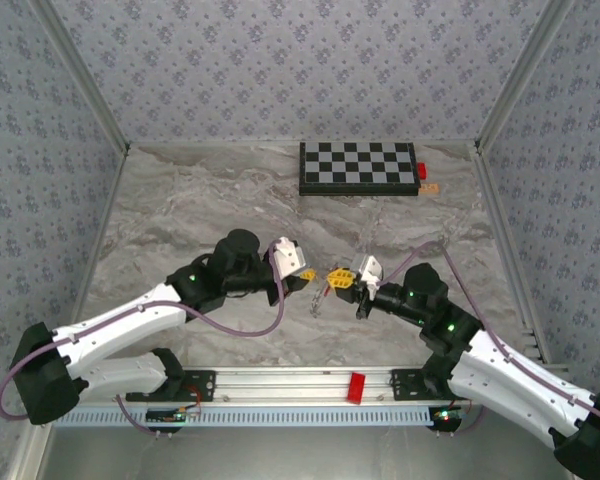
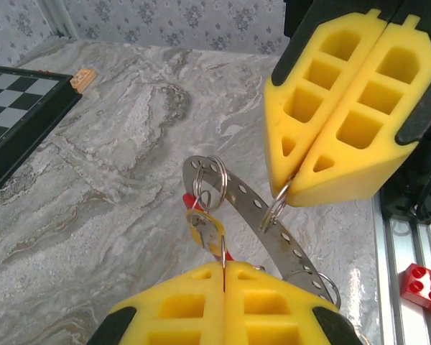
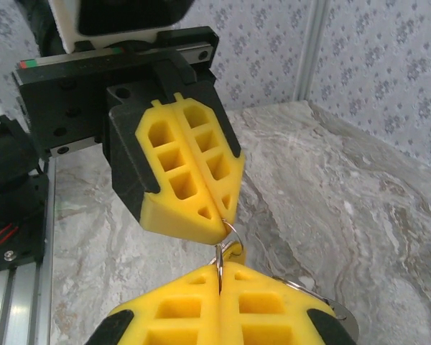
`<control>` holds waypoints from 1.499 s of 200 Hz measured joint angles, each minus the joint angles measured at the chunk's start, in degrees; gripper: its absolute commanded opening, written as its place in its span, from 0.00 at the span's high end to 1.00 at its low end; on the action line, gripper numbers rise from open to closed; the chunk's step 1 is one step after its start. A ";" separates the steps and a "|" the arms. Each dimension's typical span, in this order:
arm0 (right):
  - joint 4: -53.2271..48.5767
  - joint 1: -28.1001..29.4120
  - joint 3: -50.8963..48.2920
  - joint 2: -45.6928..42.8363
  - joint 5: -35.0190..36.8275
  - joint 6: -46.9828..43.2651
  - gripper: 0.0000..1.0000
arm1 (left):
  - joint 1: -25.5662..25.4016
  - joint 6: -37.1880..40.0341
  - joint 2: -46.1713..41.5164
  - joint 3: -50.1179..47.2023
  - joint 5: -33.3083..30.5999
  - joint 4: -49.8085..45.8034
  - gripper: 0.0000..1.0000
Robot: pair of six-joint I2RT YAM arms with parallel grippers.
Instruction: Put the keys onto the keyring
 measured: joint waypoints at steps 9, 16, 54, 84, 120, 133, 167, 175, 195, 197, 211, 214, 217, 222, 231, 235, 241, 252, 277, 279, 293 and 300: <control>1.18 0.00 -0.37 0.00 -0.63 0.04 1.00 | 0.00 0.17 -0.24 0.83 0.00 -1.57 1.00; 2.32 0.00 -0.76 -0.02 -1.05 0.07 1.00 | 0.00 0.31 -0.59 1.27 0.00 -2.64 1.00; 5.03 0.07 -1.99 0.00 -2.34 -0.22 1.00 | 0.00 1.49 -2.08 1.40 1.31 -6.03 1.00; 6.58 0.35 -2.51 0.00 -2.73 -0.66 1.00 | -0.39 1.97 -2.10 1.44 2.36 -8.07 1.00; 7.85 0.55 -2.78 0.22 -3.41 -0.83 1.00 | -0.74 2.60 -2.14 1.46 2.84 -9.75 1.00; 8.22 0.55 -2.78 0.44 -3.65 -0.83 1.00 | -0.74 2.60 -2.25 1.46 2.84 -9.97 1.00; 8.94 0.81 -2.78 1.95 -4.48 -0.83 1.00 | -0.74 2.58 -2.54 1.49 2.86 -9.90 1.00; 9.07 1.01 -2.78 2.34 -4.63 -0.87 1.00 | -0.74 2.58 -2.56 1.49 2.89 -9.90 1.00; 9.29 1.44 -2.78 3.08 -4.68 -1.09 1.00 | -0.74 2.58 -2.56 1.49 3.06 -9.88 1.00; 9.31 1.42 -2.78 3.15 -4.68 -1.11 1.00 | -0.74 2.56 -2.56 1.49 3.06 -9.88 1.00; 9.51 1.55 -2.78 3.30 -4.66 -1.29 1.00 | -0.74 2.56 -2.56 1.49 3.06 -9.88 1.00; 9.57 1.57 -2.78 3.32 -4.66 -1.31 1.00 | -0.74 2.56 -2.56 1.49 3.06 -9.88 1.00; 9.60 1.57 -2.78 3.32 -4.66 -1.38 1.00 | -0.74 2.56 -2.56 1.49 3.06 -9.88 1.00; 9.66 1.57 -2.78 3.34 -4.66 -1.51 1.00 | -0.74 2.58 -2.56 1.49 3.06 -9.88 1.00; 9.75 1.57 -2.78 3.32 -4.66 -1.70 1.00 | -0.74 2.56 -2.56 1.49 3.06 -9.88 1.00; 9.81 1.57 -2.78 3.34 -4.66 -1.73 1.00 | -0.74 2.56 -2.56 1.49 3.06 -9.88 1.00; 9.86 1.57 -2.78 3.32 -4.66 -1.75 1.00 | -0.74 2.56 -2.56 1.49 3.06 -9.88 1.00; 9.92 1.60 -2.78 3.32 -4.66 -1.92 1.00 | -0.74 2.56 -2.56 1.49 3.06 -9.88 1.00; 9.97 1.68 -2.78 3.43 -4.66 -2.12 1.00 | -0.74 2.56 -2.56 1.49 3.08 -9.88 1.00; 9.94 1.68 -2.78 3.45 -4.68 -2.14 1.00 | -0.74 2.56 -2.56 1.49 3.08 -9.88 1.00; 9.94 1.79 -2.78 3.56 -4.66 -2.14 1.00 | -0.74 2.56 -2.56 1.49 3.08 -9.88 1.00; 9.94 1.79 -2.78 3.61 -4.68 -2.14 1.00 | -0.74 2.56 -2.56 1.49 3.06 -9.88 1.00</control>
